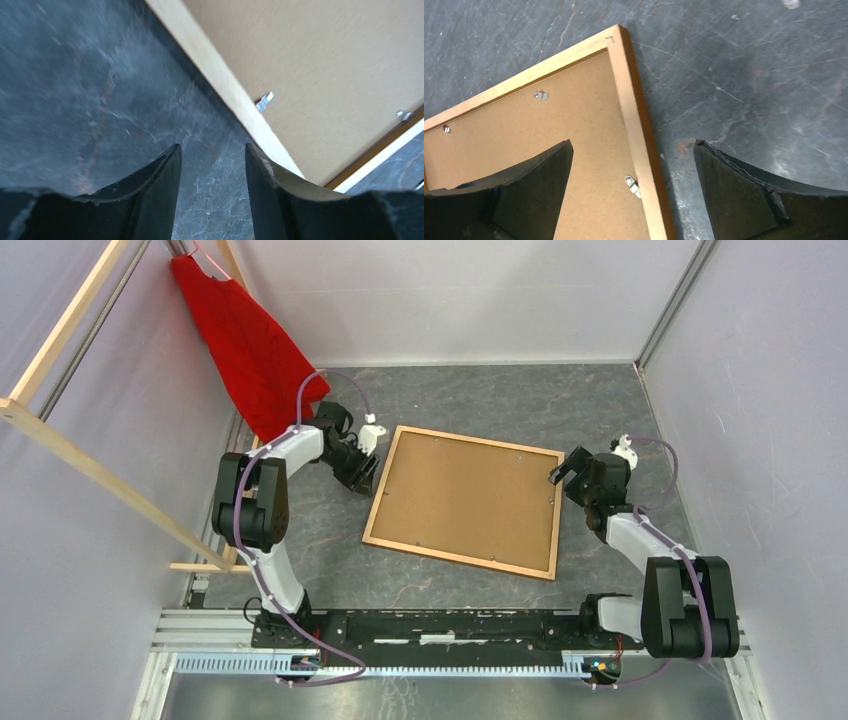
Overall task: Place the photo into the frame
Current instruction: Adjust the photo frame at the center of the board.
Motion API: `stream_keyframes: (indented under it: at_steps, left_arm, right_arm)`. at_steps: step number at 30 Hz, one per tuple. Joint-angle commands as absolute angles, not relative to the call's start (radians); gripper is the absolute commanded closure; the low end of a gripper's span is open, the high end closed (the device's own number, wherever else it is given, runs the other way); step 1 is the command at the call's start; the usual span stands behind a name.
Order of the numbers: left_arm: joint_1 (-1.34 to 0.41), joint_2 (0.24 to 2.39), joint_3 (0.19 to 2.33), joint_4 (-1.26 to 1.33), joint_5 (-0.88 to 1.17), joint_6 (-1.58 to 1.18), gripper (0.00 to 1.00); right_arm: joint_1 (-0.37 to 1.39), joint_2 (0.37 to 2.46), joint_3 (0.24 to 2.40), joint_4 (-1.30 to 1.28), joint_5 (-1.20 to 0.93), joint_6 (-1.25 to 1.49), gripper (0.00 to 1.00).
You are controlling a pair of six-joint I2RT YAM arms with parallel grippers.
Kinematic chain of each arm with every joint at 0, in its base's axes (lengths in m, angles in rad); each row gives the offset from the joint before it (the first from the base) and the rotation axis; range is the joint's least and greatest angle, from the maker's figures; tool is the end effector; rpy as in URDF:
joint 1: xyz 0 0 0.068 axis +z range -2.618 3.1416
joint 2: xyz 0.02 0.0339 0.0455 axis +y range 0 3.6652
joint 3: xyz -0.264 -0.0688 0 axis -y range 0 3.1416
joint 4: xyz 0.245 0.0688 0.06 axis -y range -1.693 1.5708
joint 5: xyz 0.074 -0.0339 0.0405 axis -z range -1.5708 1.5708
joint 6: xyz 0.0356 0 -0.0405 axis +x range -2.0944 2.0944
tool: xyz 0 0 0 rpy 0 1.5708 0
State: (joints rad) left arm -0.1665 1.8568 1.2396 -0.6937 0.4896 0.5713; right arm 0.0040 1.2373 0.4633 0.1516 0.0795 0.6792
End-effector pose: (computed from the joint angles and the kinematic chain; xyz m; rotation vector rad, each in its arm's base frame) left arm 0.3484 -0.0755 0.1720 1.0680 2.5153 -0.5966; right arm 0.2397 -0.0019 0.1708 0.7732 2.0667 0.2967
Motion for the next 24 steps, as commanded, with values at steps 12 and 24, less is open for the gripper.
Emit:
stream_keyframes:
  at_steps: [12,24]
  left_arm:
    - [-0.494,1.73,1.002,-0.64,0.335,0.635,0.46]
    - [-0.798,1.774,1.064,-0.755,0.457,0.65,0.36]
  right_arm:
    - [0.142,1.801,0.935,0.284,-0.232,0.73,0.02]
    - [0.308,2.354,1.858,-0.061,-0.32,0.625,0.02]
